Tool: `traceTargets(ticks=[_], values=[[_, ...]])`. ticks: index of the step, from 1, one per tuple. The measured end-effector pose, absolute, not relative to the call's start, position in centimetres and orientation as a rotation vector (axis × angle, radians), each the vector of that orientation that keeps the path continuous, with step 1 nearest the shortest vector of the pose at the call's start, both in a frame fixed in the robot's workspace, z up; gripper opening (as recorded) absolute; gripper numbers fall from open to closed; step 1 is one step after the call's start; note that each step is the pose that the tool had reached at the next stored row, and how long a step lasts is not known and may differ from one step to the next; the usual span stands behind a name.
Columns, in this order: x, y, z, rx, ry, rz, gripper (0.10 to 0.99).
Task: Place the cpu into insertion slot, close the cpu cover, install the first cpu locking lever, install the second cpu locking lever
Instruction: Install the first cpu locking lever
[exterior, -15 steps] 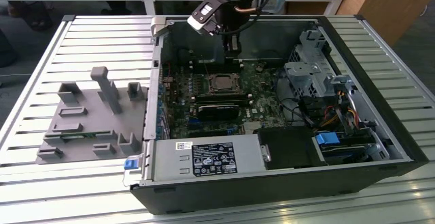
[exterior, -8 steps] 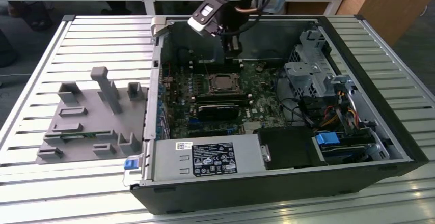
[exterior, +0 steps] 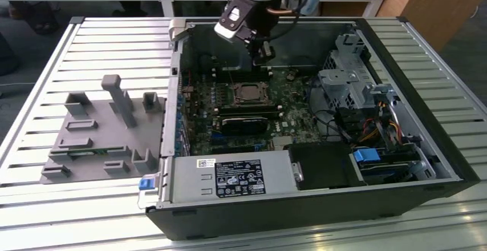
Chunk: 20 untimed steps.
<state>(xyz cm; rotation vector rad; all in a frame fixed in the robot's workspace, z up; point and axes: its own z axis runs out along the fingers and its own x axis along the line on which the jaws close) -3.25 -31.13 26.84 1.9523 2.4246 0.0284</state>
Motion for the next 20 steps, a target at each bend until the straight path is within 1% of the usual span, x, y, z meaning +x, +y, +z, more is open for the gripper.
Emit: traceTargets(ticks=[20], values=[[-3.25,-31.13,26.74,1.487,2.739,0.036,0.106]])
